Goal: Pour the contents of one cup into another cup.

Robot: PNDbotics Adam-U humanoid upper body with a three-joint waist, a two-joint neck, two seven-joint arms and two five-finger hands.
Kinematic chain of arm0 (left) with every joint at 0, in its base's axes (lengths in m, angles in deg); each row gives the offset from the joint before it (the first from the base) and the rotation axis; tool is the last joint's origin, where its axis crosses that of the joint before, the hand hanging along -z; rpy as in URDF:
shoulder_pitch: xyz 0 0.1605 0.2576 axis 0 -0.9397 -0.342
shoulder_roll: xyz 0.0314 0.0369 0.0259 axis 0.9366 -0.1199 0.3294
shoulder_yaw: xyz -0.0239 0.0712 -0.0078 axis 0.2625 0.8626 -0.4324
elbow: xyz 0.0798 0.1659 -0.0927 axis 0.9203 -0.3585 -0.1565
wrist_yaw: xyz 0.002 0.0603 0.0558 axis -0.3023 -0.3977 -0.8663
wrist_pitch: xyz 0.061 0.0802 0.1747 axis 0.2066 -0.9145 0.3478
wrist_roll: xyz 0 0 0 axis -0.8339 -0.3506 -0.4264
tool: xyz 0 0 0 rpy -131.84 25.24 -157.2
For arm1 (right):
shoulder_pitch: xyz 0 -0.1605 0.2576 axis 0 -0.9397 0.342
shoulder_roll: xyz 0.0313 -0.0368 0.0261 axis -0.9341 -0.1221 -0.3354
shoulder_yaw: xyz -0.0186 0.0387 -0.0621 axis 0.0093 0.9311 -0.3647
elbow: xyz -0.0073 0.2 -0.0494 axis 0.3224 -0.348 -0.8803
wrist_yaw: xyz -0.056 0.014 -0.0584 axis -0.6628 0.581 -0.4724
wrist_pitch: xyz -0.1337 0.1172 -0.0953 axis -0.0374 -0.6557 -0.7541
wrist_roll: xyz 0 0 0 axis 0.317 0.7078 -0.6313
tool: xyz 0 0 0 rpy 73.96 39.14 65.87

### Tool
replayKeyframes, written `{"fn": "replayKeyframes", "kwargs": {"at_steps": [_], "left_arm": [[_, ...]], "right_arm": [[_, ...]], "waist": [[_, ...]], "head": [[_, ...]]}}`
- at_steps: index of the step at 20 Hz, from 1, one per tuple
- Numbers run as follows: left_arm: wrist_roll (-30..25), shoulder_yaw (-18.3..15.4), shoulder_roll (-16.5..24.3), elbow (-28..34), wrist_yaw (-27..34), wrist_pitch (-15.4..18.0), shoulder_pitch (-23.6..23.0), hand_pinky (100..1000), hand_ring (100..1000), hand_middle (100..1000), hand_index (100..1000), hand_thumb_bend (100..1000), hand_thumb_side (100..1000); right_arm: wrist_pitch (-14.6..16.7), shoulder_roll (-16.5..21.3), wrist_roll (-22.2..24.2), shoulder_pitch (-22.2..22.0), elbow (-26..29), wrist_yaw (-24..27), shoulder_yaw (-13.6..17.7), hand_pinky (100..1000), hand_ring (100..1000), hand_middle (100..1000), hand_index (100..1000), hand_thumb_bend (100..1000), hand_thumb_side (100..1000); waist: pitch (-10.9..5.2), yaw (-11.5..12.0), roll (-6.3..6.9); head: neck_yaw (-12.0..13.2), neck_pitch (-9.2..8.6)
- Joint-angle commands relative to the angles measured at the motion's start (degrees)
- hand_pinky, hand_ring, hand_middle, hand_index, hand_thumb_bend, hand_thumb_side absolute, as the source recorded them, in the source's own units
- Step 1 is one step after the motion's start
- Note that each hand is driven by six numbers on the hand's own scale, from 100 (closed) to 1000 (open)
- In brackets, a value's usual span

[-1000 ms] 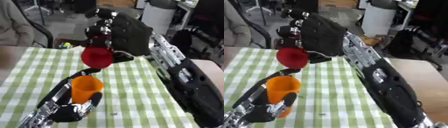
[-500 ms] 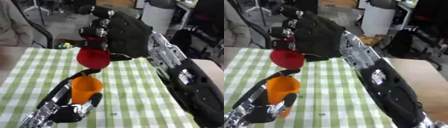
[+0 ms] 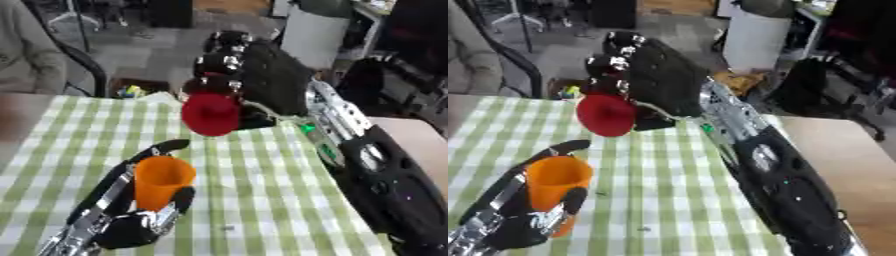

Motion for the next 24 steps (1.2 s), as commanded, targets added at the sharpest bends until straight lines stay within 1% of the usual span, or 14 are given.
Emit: {"fn": "replayKeyframes", "kwargs": {"at_steps": [1, 5, 6, 7, 9, 10, 11, 12, 13, 15, 16, 17, 20, 24], "left_arm": [[2.63, -1.91, 1.56, -1.13, -2.83, 1.07, -1.09, 304, 288, 315, 909, 100, 456], [6.72, -3.42, 1.94, -3.93, -6.58, 2.93, -3.07, 330, 308, 321, 908, 100, 510], [8.06, -3.77, 1.85, -4.79, -7.83, 3.42, -3.07, 333, 311, 322, 907, 100, 506], [9.53, -4.21, 1.83, -5.54, -9.27, 3.97, -2.87, 371, 338, 343, 907, 100, 460], [12.53, -4.90, 1.99, -6.87, -12.92, 5.11, -2.36, 405, 364, 367, 918, 100, 445], [13.94, -5.20, 2.17, -7.66, -14.96, 5.58, -2.11, 437, 384, 383, 923, 190, 451], [15.21, -5.42, 2.29, -8.47, -16.90, 5.99, -1.93, 478, 431, 428, 939, 388, 466], [16.33, -5.65, 2.41, -9.28, -18.93, 6.36, -1.74, 495, 451, 448, 947, 470, 472], [17.31, -5.87, 2.51, -10.03, -20.93, 6.71, -1.57, 585, 545, 545, 986, 743, 469], [18.53, -6.25, 2.63, -11.20, -23.98, 7.28, -1.38, 644, 617, 627, 1000, 901, 498], [19.08, -6.55, 2.71, -11.60, -24.95, 7.48, -1.32, 661, 654, 666, 1000, 995, 548], [19.64, -6.86, 2.77, -11.92, -25.54, 7.65, -1.30, 672, 686, 695, 1000, 1000, 608], [20.98, -7.81, 3.02, -12.41, -25.76, 7.96, -1.28, 680, 710, 732, 1000, 1000, 723], [22.56, -9.29, 3.46, -11.65, -24.13, 7.51, -1.57, 680, 705, 734, 1000, 991, 790]], "right_arm": [[0.06, 2.00, 3.49, -1.12, -1.81, 10.63, 4.25, 441, 307, 237, 454, 100, 100], [-3.68, 2.19, 12.13, -4.22, -2.74, 22.07, 7.73, 401, 278, 212, 445, 100, 100], [-4.21, 2.12, 14.00, -4.80, -2.54, 24.33, 8.18, 400, 278, 211, 444, 100, 100], [-4.66, 1.95, 15.66, -5.37, -2.18, 26.30, 8.58, 390, 272, 205, 440, 100, 100], [-5.43, 1.62, 18.36, -6.34, -1.14, 29.74, 9.12, 384, 268, 201, 438, 100, 100], [-5.82, 1.45, 19.47, -6.83, -0.51, 31.41, 9.32, 380, 266, 199, 436, 100, 100], [-6.20, 1.35, 20.50, -7.22, 0.15, 32.99, 9.47, 377, 265, 197, 435, 100, 100], [-6.55, 1.27, 21.45, -7.65, 0.90, 34.40, 9.65, 377, 265, 197, 435, 100, 100], [-6.93, 1.18, 22.30, -8.09, 1.63, 35.67, 9.83, 371, 261, 193, 431, 100, 100], [-7.61, 1.07, 23.76, -8.91, 2.79, 37.91, 10.04, 366, 257, 189, 428, 100, 100], [-7.91, 1.05, 24.43, -9.33, 3.28, 39.00, 10.11, 364, 255, 187, 427, 100, 100], [-8.23, 1.01, 25.08, -9.75, 3.75, 40.06, 10.19, 359, 252, 183, 423, 100, 100], [-9.22, 0.86, 26.96, -11.15, 4.72, 42.98, 10.39, 347, 244, 175, 416, 100, 100], [-10.78, 0.51, 29.39, -13.24, 5.08, 46.78, 10.79, 328, 231, 161, 405, 100, 100]], "waist": [[-0.74, -0.14, 0.52], [-0.56, -0.12, 0.67], [-0.53, -0.13, 0.70], [-0.48, -0.16, 0.72], [-0.41, -0.24, 0.75], [-0.36, -0.30, 0.76], [-0.33, -0.36, 0.78], [-0.30, -0.43, 0.79], [-0.28, -0.48, 0.82], [-0.23, -0.57, 0.84], [-0.21, -0.62, 0.84], [-0.18, -0.68, 0.84], [-0.08, -0.82, 0.83], [0.02, -0.96, 0.82]], "head": [[0.33, -0.62], [0.39, -0.69], [0.45, -0.70], [0.47, -0.74], [0.50, -0.81], [0.48, -0.88], [0.49, -0.93], [0.51, -0.95], [0.52, -0.98], [0.55, -1.05], [0.56, -1.08], [0.56, -1.11], [0.58, -1.17], [0.68, -1.19]]}}
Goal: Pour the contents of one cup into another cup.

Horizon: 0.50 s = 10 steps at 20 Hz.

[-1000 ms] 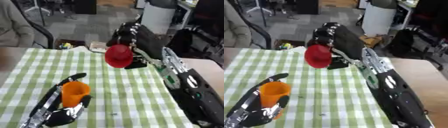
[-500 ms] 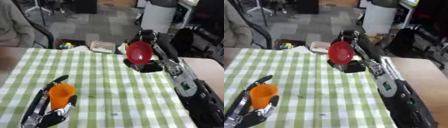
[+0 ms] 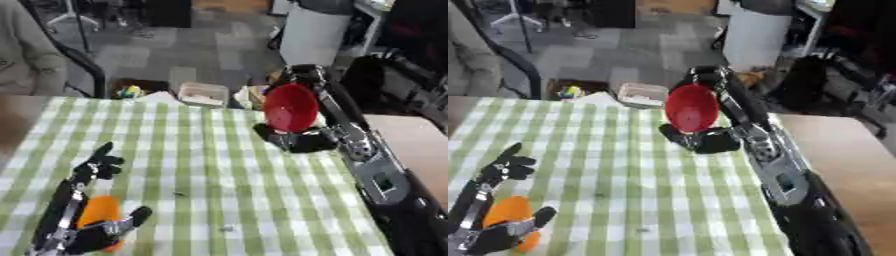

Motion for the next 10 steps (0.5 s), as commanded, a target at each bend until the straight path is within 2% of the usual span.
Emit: {"fn": "replayKeyframes", "kwargs": {"at_steps": [1, 3, 4, 7, 8, 10], "left_arm": [[1.32, -1.94, 1.59, 1.86, 1.53, -0.45, 0.60, 678, 701, 732, 1000, 944, 830], [1.54, -2.76, 2.23, 3.75, 3.17, -1.16, 0.15, 680, 701, 729, 1000, 839, 856], [1.31, -3.15, 2.65, 4.96, 4.12, -1.57, -0.14, 678, 696, 725, 1000, 729, 869], [-1.44, -4.13, 4.20, 9.53, 8.18, -3.11, -1.22, 670, 674, 691, 1000, 626, 942], [-3.01, -4.36, 4.72, 11.04, 9.82, -3.72, -1.55, 657, 664, 681, 1000, 590, 992], [-6.47, -4.70, 5.68, 14.11, 13.91, -4.98, -2.27, 660, 665, 675, 1000, 558, 1000]], "right_arm": [[-1.27, 0.42, 1.99, -0.36, 1.34, 3.68, 0.88, 322, 227, 157, 402, 100, 100], [-2.07, 0.30, 3.46, -1.29, 0.91, 5.91, 0.89, 314, 220, 150, 396, 100, 100], [-2.51, 0.18, 4.25, -1.83, 0.46, 7.03, 0.81, 310, 216, 146, 391, 100, 100], [-3.56, -0.09, 6.86, -2.98, -1.48, 9.61, 0.53, 301, 207, 132, 372, 100, 100], [-3.95, -0.14, 7.80, -3.33, -2.51, 10.32, 0.24, 291, 199, 117, 354, 100, 100], [-4.64, -0.26, 10.13, -3.75, -5.01, 11.60, -0.81, 290, 199, 117, 357, 100, 100]], "waist": [[-0.75, -0.11, 0.29], [-0.73, -0.10, 0.34], [-0.72, -0.03, 0.40], [-0.76, 0.30, 0.66], [-0.78, 0.47, 0.76], [-0.86, 0.84, 0.98]], "head": [[0.19, -0.72], [0.17, -0.69], [0.13, -0.67], [-0.04, -0.61], [-0.12, -0.60], [-0.35, -0.55]]}}
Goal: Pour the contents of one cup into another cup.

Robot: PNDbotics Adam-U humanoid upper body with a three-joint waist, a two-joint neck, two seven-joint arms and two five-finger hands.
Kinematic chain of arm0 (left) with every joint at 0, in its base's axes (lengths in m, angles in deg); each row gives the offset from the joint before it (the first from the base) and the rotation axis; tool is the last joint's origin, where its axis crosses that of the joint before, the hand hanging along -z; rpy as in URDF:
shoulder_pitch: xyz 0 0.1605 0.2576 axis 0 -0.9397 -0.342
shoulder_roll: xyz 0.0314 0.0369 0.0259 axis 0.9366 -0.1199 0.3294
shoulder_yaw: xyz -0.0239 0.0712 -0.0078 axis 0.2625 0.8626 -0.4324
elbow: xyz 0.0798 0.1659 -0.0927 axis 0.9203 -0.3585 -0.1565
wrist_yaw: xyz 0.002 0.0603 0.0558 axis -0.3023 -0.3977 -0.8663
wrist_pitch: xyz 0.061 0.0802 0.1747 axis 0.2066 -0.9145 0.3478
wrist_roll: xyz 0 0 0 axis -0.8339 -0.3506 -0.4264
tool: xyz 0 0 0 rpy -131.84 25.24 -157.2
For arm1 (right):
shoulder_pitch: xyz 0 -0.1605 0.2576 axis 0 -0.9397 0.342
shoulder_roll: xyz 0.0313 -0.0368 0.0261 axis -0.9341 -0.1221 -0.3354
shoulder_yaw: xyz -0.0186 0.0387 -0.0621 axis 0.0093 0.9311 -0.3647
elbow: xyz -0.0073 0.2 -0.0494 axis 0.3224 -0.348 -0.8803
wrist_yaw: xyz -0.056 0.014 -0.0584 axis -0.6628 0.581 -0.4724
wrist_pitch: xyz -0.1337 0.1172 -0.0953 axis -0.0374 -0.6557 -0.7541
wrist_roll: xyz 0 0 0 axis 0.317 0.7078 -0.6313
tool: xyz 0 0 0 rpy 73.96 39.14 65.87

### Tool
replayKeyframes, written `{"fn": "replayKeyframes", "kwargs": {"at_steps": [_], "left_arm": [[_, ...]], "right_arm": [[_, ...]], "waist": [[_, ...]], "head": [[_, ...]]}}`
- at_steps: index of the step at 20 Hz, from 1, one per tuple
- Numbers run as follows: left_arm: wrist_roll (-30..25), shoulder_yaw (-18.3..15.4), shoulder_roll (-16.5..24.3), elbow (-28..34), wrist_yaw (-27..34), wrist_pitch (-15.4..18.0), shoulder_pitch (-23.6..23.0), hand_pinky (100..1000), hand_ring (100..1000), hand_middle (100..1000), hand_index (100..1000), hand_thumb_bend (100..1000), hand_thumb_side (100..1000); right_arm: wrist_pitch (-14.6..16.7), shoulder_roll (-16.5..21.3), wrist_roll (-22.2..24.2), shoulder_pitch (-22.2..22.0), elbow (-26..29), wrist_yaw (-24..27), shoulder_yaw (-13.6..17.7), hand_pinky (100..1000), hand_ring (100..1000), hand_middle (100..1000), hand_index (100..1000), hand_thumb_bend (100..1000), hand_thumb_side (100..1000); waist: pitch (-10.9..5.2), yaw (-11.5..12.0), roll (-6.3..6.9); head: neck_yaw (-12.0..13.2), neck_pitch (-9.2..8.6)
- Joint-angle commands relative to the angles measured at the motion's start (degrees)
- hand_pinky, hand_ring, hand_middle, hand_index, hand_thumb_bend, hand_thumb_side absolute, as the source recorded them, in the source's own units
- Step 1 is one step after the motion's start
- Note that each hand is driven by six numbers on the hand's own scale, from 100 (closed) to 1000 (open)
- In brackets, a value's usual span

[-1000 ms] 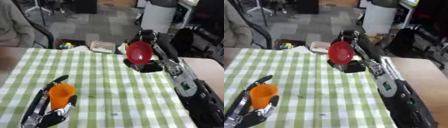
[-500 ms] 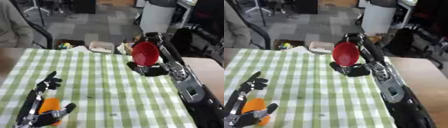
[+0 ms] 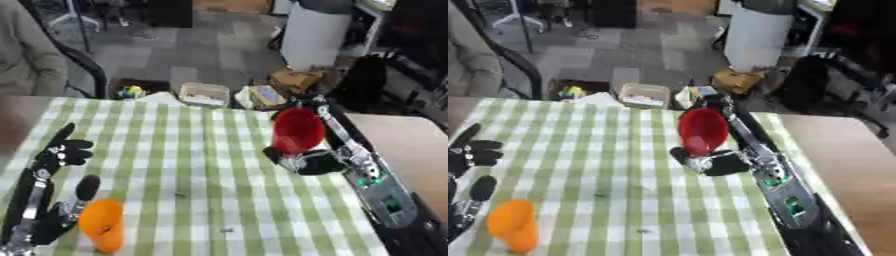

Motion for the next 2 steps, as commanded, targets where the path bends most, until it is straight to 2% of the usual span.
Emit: {"fn": "replayKeyframes", "kwargs": {"at_steps": [1, 2], "left_arm": [[-4.86, -1.41, 2.71, 5.83, 6.49, -1.92, -0.20, 658, 662, 672, 1000, 558, 1000], [-6.52, -1.40, 2.96, 7.41, 9.62, -2.90, -0.54, 651, 644, 647, 995, 495, 1000]], "right_arm": [[-0.77, 0.41, 3.68, 0.45, -2.97, 2.36, -1.12, 290, 200, 119, 359, 100, 100], [-0.77, 0.12, 5.19, 0.51, -4.23, 2.57, -1.80, 299, 213, 135, 374, 100, 100]], "waist": [[-1.08, 0.29, 0.45], [-1.12, 0.54, 0.56]], "head": [[-0.35, -0.24], [-0.57, -0.14]]}}
